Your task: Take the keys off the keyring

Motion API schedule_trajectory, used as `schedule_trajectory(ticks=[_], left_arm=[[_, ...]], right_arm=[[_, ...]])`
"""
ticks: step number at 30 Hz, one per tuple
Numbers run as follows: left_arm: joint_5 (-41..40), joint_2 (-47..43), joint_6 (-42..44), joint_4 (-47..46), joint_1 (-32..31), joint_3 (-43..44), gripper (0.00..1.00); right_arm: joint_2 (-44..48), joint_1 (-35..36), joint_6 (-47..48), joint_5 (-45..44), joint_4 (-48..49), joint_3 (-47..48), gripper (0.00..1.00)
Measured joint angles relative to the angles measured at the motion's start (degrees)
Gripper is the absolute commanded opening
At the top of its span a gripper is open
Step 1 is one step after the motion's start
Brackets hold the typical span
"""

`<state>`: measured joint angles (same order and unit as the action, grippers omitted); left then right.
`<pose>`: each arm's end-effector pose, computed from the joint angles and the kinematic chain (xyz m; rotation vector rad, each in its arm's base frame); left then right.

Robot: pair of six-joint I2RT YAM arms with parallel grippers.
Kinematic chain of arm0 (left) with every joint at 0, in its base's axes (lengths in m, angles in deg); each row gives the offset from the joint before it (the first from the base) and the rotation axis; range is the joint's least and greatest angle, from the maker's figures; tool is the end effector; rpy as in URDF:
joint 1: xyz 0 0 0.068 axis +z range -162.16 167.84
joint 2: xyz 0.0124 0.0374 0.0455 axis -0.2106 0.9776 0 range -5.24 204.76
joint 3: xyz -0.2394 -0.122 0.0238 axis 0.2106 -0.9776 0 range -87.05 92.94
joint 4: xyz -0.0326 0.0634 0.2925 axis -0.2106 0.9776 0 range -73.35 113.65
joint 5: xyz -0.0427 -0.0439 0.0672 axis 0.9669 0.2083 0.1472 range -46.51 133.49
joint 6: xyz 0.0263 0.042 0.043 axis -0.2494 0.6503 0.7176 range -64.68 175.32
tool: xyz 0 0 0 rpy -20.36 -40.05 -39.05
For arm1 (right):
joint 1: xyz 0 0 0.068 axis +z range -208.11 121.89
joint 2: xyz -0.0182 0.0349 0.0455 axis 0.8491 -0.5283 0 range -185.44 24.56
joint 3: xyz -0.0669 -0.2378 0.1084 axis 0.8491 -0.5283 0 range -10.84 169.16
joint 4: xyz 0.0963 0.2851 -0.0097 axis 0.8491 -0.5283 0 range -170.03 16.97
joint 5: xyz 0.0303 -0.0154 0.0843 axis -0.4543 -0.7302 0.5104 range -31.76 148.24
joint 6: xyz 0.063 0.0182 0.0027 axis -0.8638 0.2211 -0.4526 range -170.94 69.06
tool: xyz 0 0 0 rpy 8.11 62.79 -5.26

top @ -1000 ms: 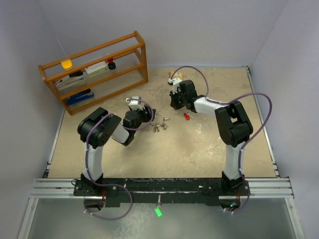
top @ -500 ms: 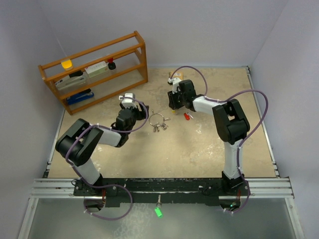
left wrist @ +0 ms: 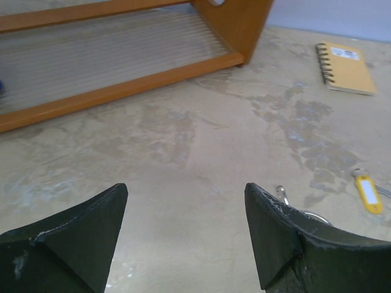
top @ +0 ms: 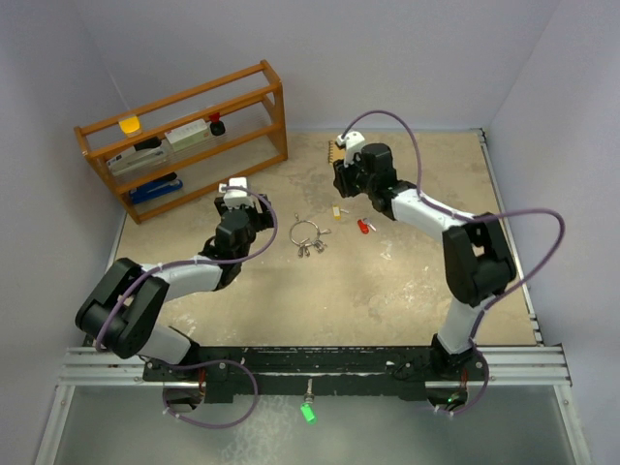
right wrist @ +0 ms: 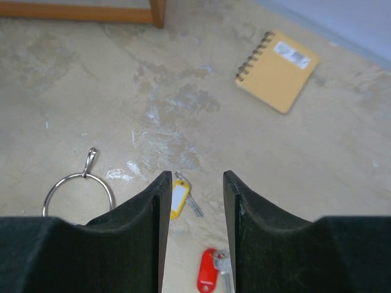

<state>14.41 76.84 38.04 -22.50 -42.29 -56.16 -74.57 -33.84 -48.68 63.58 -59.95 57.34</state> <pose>0.2955 -0.1425 0.1611 -0.1661 1.7487 -0.1510 0.4152 0.1926 0.2365 -0.4974 1.8298 0.3502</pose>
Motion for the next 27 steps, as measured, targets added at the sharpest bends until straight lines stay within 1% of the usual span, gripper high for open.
schedule_trajectory(ticks=[3, 9, 12, 18, 22, 27], left_arm=[[-3.26, -2.45, 1.14, 3.65, 0.0, 0.02, 0.76], [-6.93, -7.93, 2.03, 5.57, 0.0, -1.16, 0.76], [-7.87, -10.91, 2.03, 6.34, 0.0, -2.62, 0.77], [-9.81, -14.91, 2.08, 8.98, 0.0, -4.04, 0.78], [-10.4, -17.33, 2.14, 10.84, 0.0, -4.57, 0.78], [-10.82, -20.44, 2.49, 11.91, 0.0, -4.66, 0.79]], right_arm=[[7.93, 0.0, 0.68, -4.07, 3.69, -6.32, 0.55], [24.02, -0.74, 1.68, -16.37, 11.52, -22.18, 0.69], [32.09, -1.62, 1.81, -23.47, 15.65, -30.71, 0.71], [45.31, -2.01, 0.57, -31.98, 17.79, -41.03, 0.76], [51.65, -2.01, 0.31, -35.06, 18.84, -44.13, 0.76], [54.23, -2.01, 0.28, -38.99, 20.46, -45.42, 0.76]])
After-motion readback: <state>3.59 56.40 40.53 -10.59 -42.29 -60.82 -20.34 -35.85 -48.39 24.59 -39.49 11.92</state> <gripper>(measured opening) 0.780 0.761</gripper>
